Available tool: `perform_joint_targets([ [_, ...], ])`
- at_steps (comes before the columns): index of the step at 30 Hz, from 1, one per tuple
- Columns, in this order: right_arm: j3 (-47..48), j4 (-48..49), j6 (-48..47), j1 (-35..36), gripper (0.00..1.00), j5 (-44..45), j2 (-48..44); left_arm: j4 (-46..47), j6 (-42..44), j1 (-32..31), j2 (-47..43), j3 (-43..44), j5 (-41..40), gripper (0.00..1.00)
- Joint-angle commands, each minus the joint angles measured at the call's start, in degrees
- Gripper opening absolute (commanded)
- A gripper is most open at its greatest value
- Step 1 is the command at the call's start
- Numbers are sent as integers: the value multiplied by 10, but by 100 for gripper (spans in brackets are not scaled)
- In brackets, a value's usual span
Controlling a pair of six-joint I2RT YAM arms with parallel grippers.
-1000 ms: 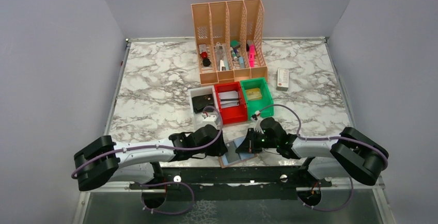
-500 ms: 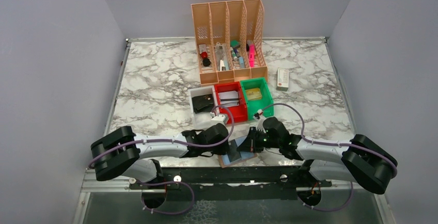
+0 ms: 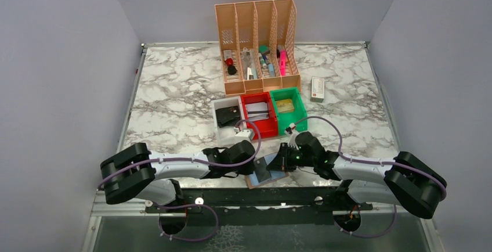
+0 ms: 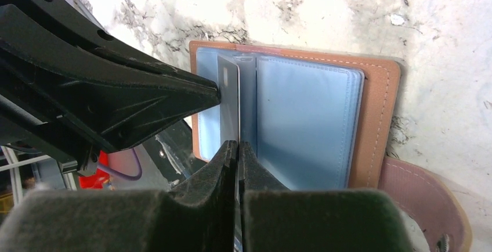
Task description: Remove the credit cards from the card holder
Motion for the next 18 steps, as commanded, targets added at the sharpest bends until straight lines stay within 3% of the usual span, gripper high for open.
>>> perform_joint_targets([
  [1, -4, 27, 5, -3, 12, -15, -3, -59, 5, -10, 5, -21, 4, 5],
  [7, -9, 43, 14, -3, 21, -20, 10, -59, 6, -11, 4, -22, 3, 3],
  [18, -20, 38, 29, -4, 24, 0, -16, -62, 5, -12, -8, -32, 2, 1],
])
